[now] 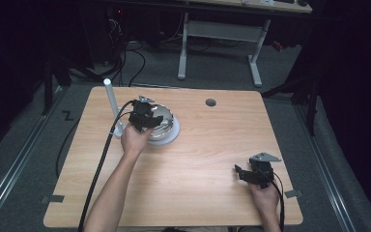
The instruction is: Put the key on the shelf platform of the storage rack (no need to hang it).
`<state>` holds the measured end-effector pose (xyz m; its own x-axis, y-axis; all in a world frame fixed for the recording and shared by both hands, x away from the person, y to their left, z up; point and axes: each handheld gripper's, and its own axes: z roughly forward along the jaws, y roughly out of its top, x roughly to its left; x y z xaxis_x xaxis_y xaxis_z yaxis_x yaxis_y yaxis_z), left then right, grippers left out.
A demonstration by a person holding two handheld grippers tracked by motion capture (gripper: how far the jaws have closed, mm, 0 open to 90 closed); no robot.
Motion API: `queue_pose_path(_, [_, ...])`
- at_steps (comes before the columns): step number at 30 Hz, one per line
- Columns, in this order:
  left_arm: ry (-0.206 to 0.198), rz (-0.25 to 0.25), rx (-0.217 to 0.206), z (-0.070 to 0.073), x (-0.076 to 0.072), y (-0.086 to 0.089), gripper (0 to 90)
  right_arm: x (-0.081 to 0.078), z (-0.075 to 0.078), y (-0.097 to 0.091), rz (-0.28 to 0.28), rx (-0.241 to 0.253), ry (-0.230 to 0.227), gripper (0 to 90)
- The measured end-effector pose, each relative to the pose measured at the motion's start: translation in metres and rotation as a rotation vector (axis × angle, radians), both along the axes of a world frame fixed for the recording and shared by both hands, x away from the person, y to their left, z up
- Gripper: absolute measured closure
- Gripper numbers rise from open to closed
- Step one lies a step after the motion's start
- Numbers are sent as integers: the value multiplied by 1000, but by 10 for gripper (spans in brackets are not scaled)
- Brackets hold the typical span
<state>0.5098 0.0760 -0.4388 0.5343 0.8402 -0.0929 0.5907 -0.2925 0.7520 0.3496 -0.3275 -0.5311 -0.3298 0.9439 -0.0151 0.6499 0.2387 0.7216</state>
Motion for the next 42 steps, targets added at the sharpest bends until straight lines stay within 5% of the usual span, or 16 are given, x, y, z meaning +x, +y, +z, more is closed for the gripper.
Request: queue_pose_path(42, [-96,-20,3,41,-44,36,386,0,0,0,-1,-1,-1,311])
